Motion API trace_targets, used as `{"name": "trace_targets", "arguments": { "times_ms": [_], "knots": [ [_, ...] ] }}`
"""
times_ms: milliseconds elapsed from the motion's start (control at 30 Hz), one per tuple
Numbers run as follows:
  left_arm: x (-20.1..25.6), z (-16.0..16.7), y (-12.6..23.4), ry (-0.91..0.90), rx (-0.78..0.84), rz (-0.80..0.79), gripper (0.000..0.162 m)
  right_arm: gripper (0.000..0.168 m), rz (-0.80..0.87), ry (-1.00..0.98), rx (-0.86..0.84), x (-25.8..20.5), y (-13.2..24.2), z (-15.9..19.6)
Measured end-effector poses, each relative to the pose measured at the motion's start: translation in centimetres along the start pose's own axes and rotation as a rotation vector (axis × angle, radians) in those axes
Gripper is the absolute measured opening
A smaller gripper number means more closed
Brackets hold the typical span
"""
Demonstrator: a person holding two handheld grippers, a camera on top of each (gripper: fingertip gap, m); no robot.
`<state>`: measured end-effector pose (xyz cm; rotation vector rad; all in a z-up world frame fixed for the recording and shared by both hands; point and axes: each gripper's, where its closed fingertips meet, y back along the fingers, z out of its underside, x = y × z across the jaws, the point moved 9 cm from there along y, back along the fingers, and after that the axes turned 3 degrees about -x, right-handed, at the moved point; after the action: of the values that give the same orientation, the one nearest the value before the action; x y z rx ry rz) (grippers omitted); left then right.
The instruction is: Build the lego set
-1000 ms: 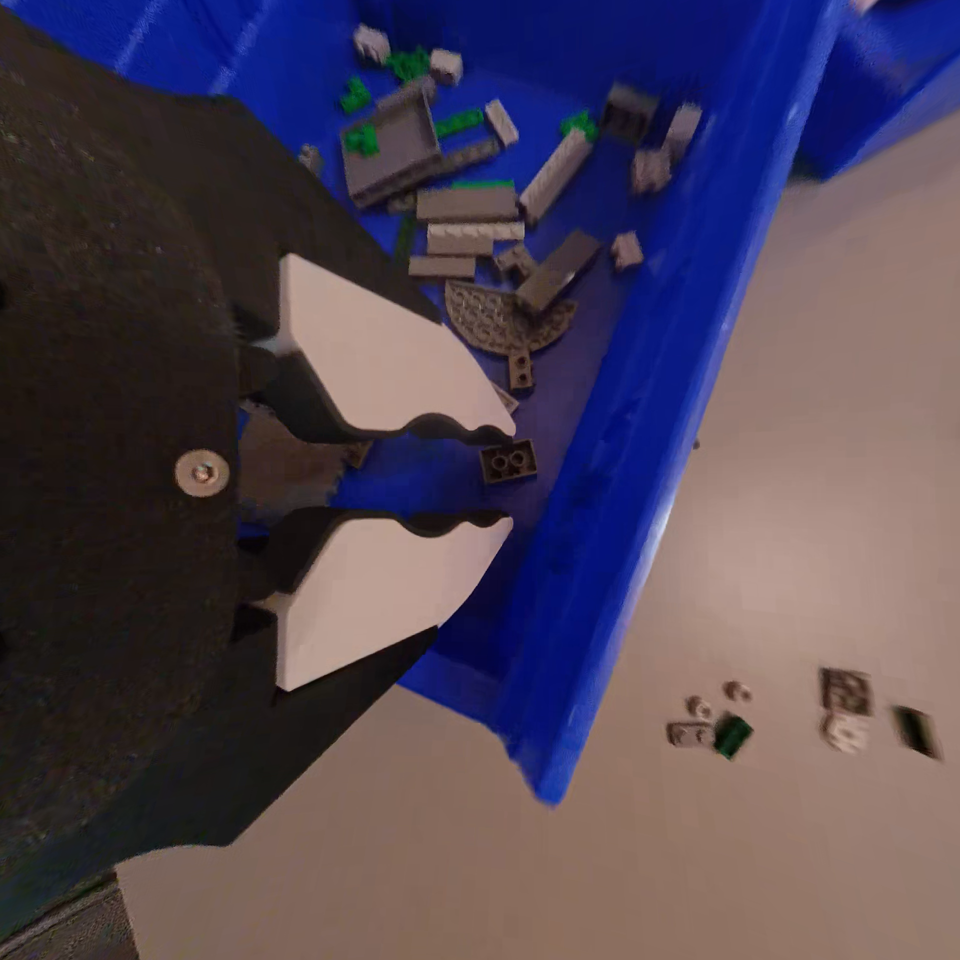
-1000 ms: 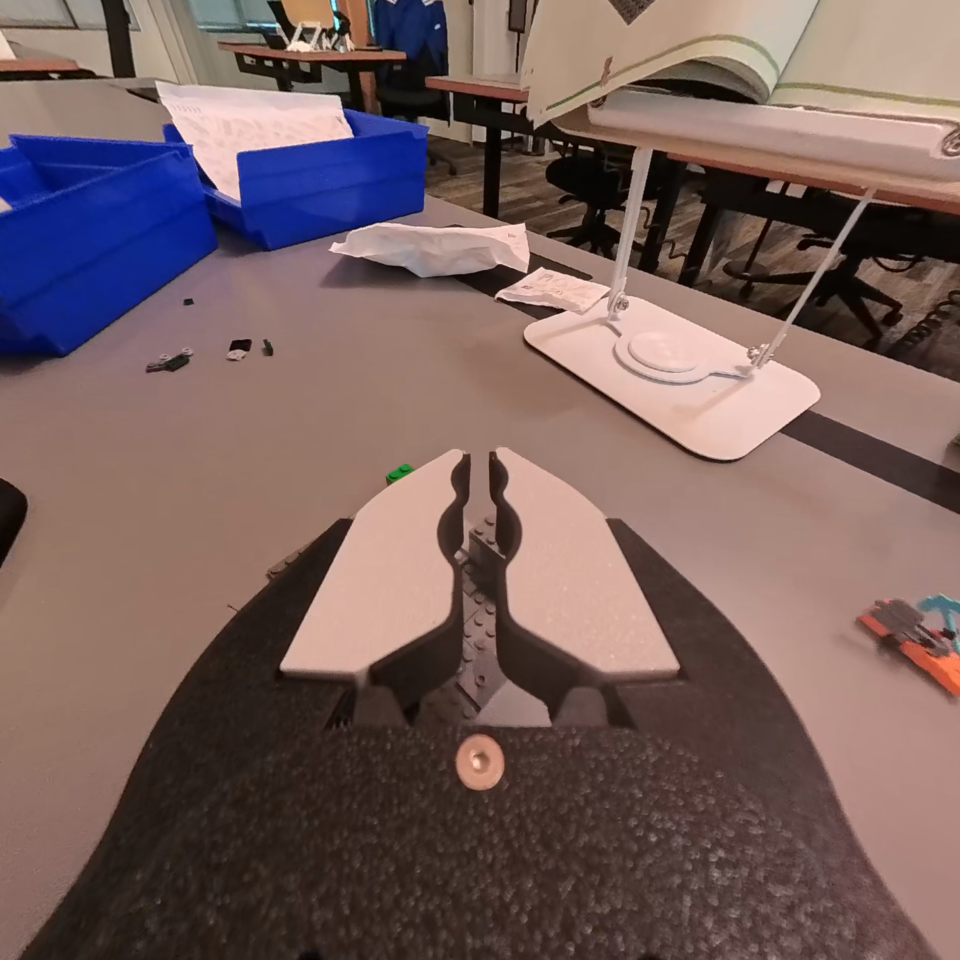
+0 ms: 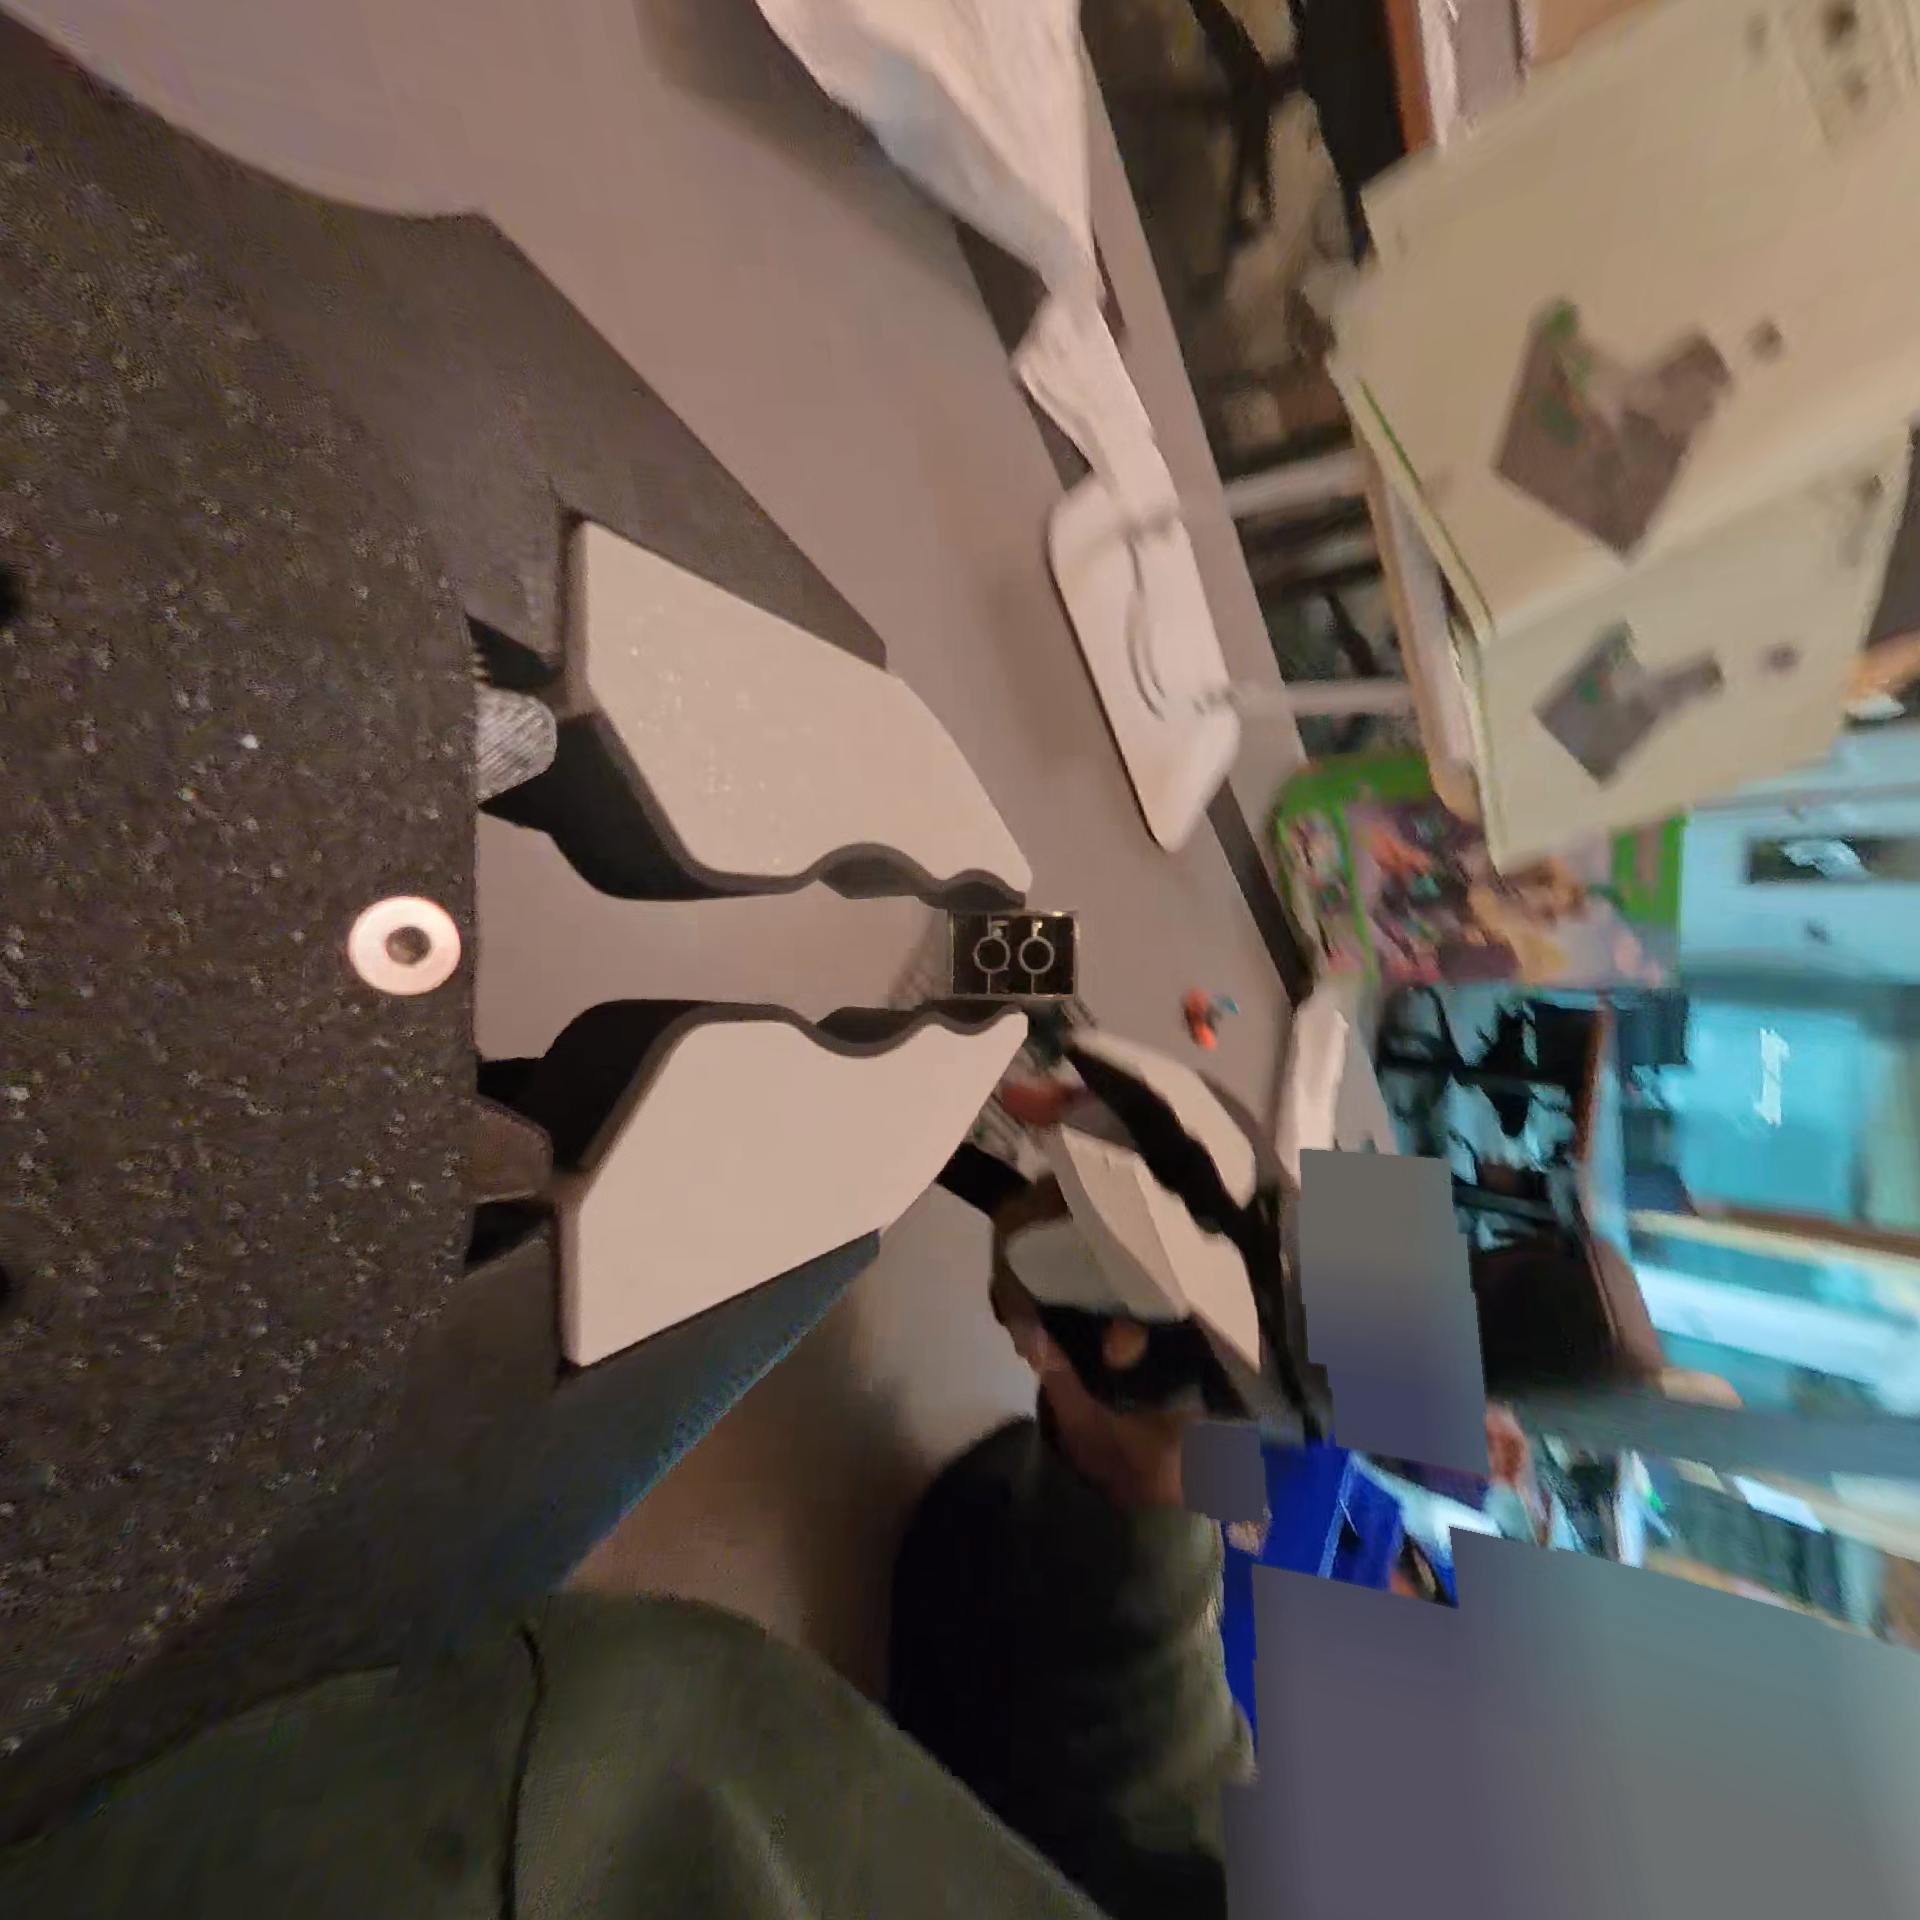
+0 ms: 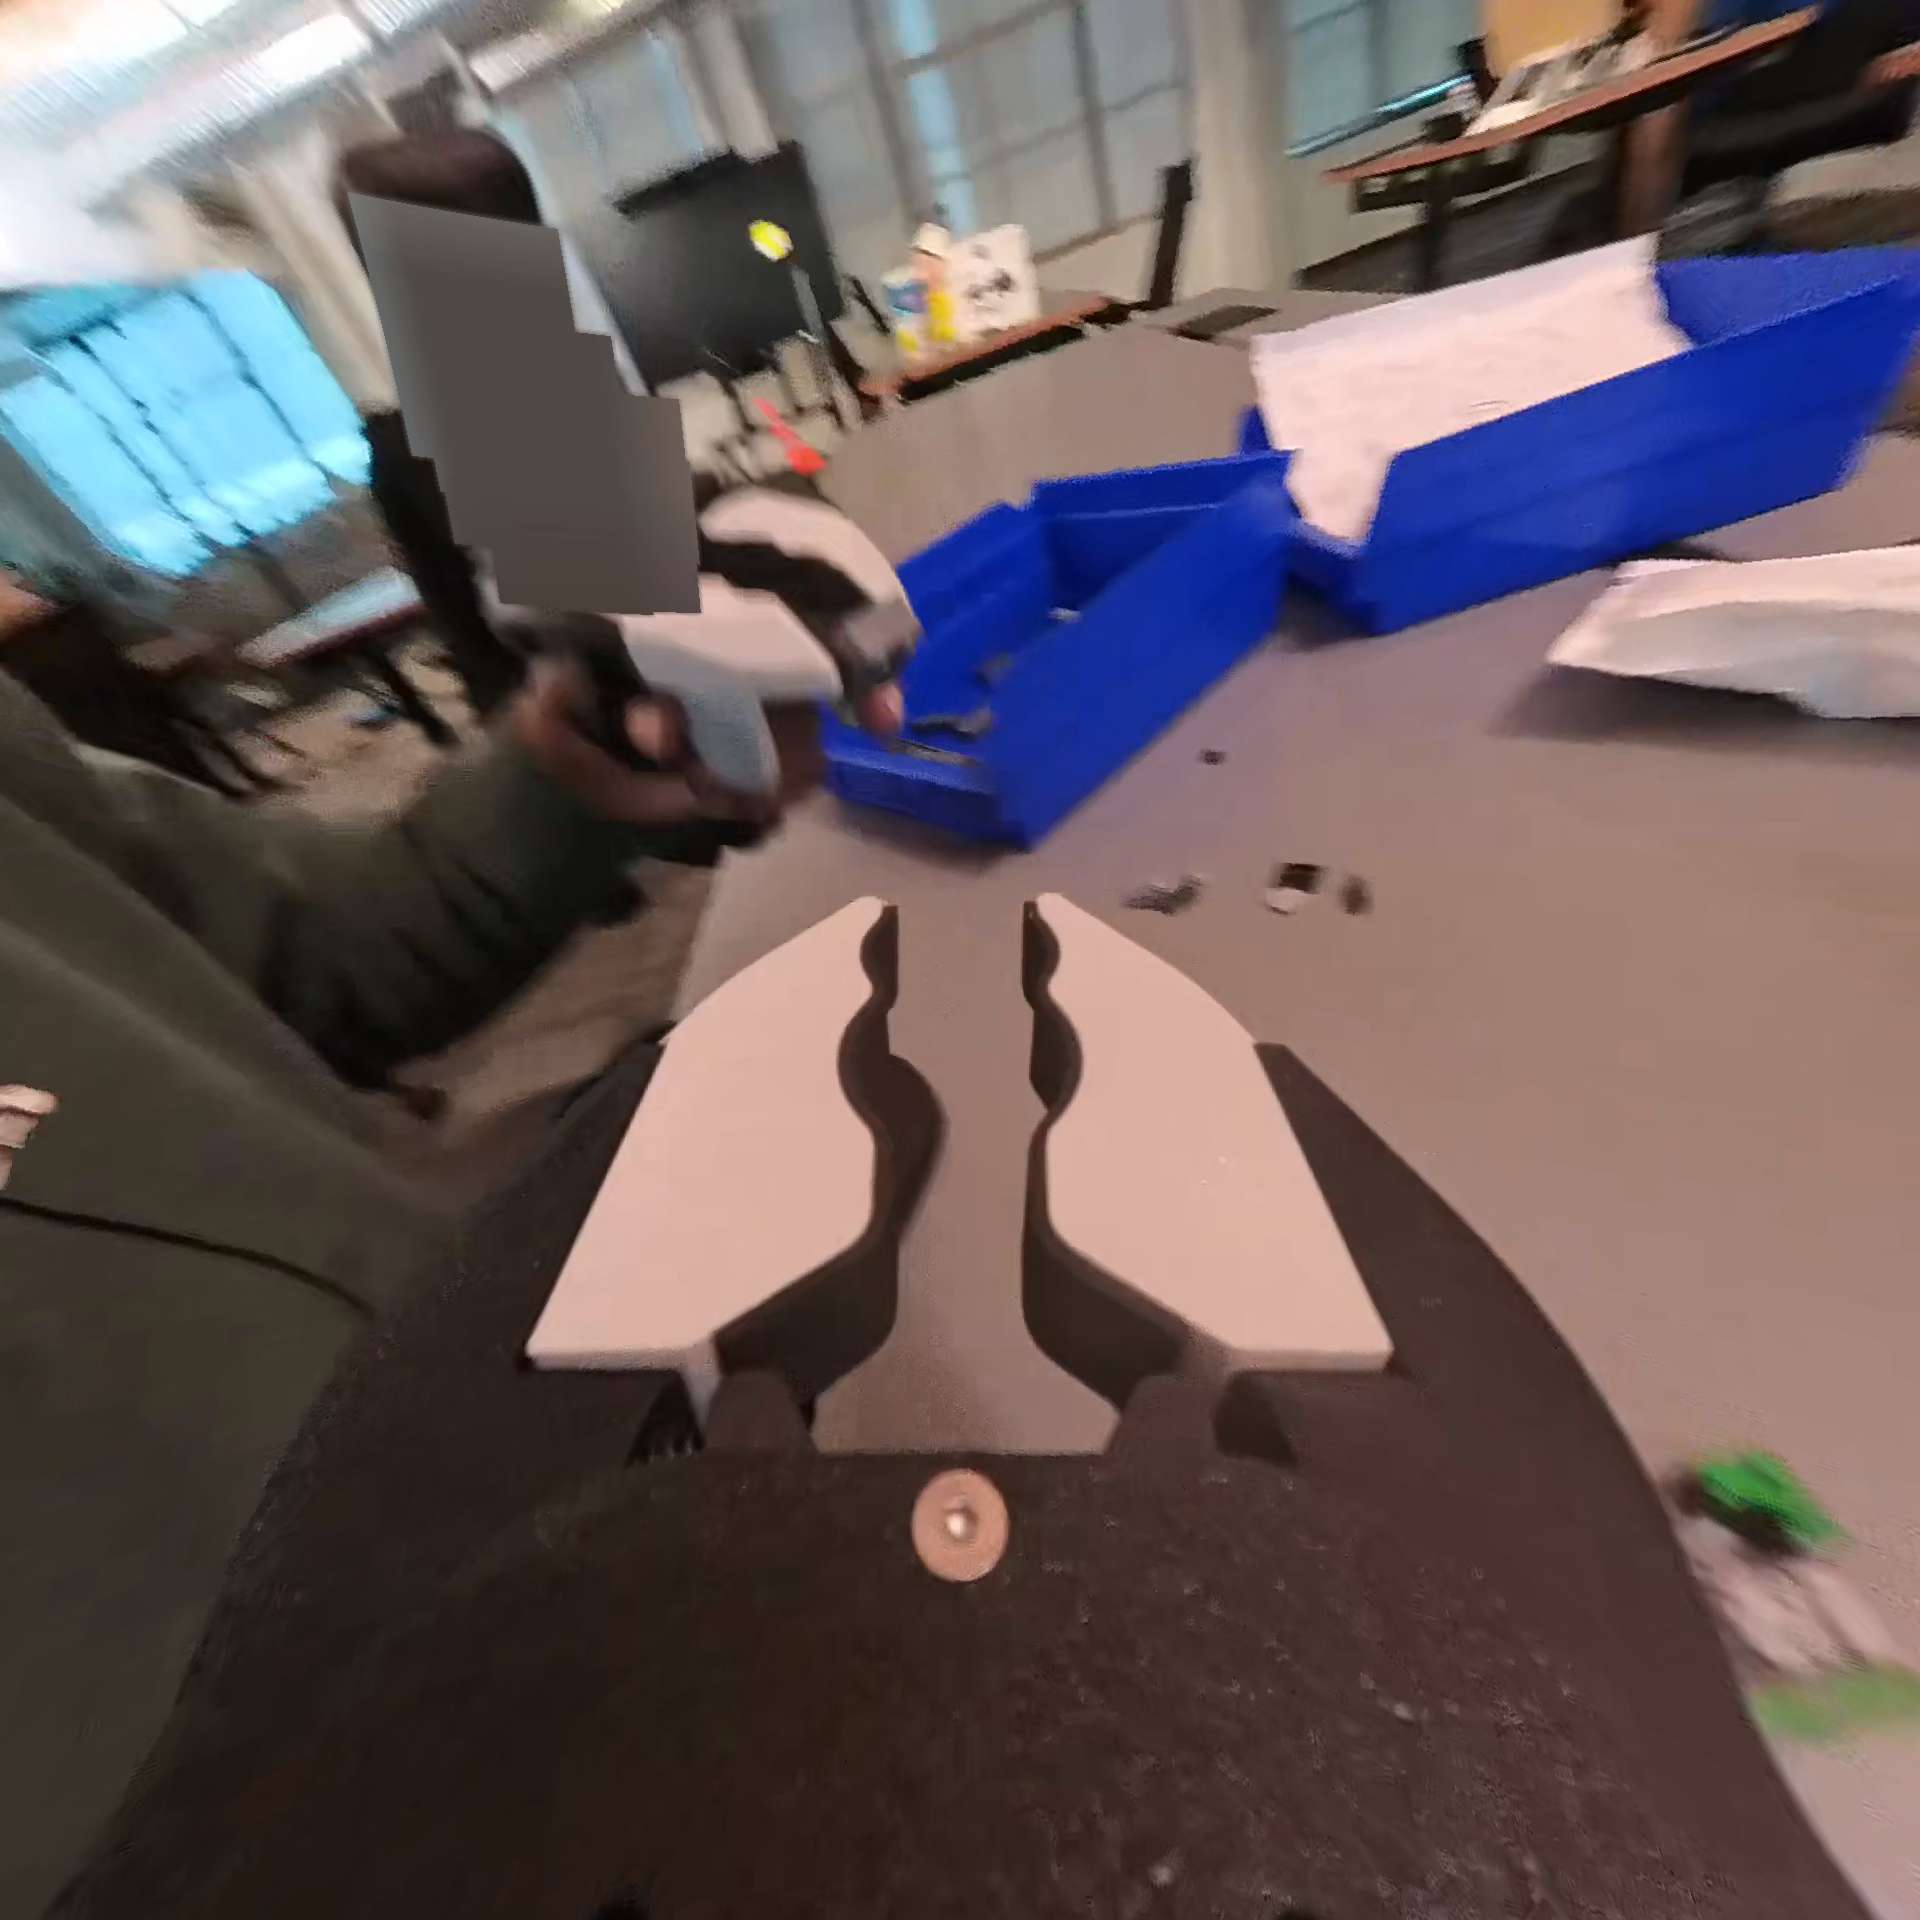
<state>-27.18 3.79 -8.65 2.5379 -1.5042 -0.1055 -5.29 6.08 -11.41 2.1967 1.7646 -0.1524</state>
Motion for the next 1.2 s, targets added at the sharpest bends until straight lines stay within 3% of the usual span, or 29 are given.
{"name": "trace_targets", "arguments": {
  "times_ms": [133,333,667,1000,1100,1200],
  "knots": [
    [2.6,0.5,-3.2,-0.044,0.085,0.109,0.016,0.031,-0.274,-0.228,-0.021,-0.1,-1.1,-0.4],
    [3.8,0.4,-4.4,-0.129,0.188,0.166,0.016,0.039,-0.558,-0.544,-0.02,0.4,-0.7,0.6],
    [4.0,1.3,-4.2,-0.209,0.278,0.19,0.016,0.031,-0.719,-0.783,0.058,0.3,-0.9,0.5],
    [3.8,2.6,-3.7,-0.219,0.246,0.143,0.016,0.027,-0.587,-0.728,-0.069,0.2,-1.4,0.3],
    [3.0,2.9,-3.3,-0.166,0.186,0.119,0.022,0.027,-0.412,-0.539,-0.193,1.4,-0.8,-0.8],
    [1.9,3.8,-2.7,-0.108,0.122,0.035,0.013,0.027,-0.161,-0.265,-0.385,3.7,-0.3,-2.2]
  ]
}}
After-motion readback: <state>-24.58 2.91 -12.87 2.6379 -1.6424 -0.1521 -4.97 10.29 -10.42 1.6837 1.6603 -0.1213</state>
